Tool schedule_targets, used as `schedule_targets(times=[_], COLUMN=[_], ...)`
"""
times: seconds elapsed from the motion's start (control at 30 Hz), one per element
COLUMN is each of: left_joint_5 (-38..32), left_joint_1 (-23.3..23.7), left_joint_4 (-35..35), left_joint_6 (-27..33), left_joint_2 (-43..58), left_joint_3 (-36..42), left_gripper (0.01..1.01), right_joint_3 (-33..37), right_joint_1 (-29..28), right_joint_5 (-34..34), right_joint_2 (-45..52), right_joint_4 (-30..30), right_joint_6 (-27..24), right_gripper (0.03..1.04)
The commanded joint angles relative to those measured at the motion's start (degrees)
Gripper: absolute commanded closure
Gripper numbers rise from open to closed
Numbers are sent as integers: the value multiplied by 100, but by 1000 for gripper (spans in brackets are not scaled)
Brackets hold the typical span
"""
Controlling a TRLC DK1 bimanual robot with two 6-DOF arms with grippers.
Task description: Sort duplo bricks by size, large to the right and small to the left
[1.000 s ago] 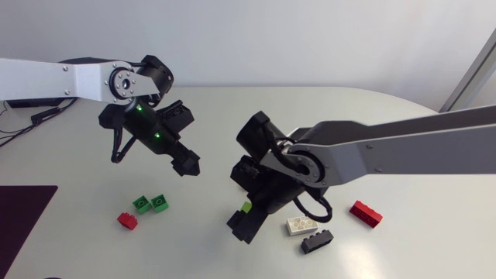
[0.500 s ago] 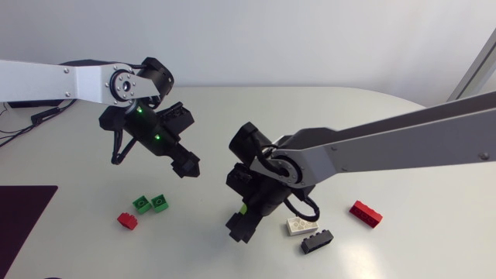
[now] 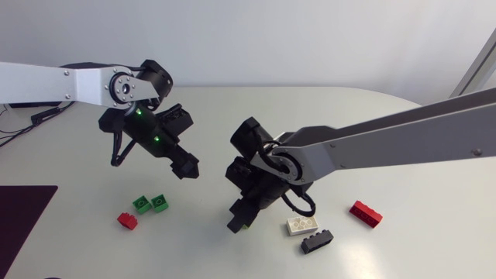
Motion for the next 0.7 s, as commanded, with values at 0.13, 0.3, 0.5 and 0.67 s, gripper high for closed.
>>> schedule_targets(times=[0.13,0.3,0.5,0.67], left_joint_5=[20,20,29,20], left_joint_1=[31,-13,-83,-189], left_joint_4=[65,109,135,170], left_joint_6=[32,24,-12,-64], left_joint_2=[-50,-41,-23,-6], left_joint_3=[-203,-220,-211,-194], left_gripper=[43,43,43,43], right_joint_3=[-394,-491,-491,-517], right_joint_1=[-74,-153,-760,-1533], right_joint_5=[5,5,14,-57], right_joint_2=[-120,-366,-928,-1377], right_joint_4=[24,33,-284,-521], right_joint_6=[-48,-48,-302,-645], right_gripper=[795,802,800,798])
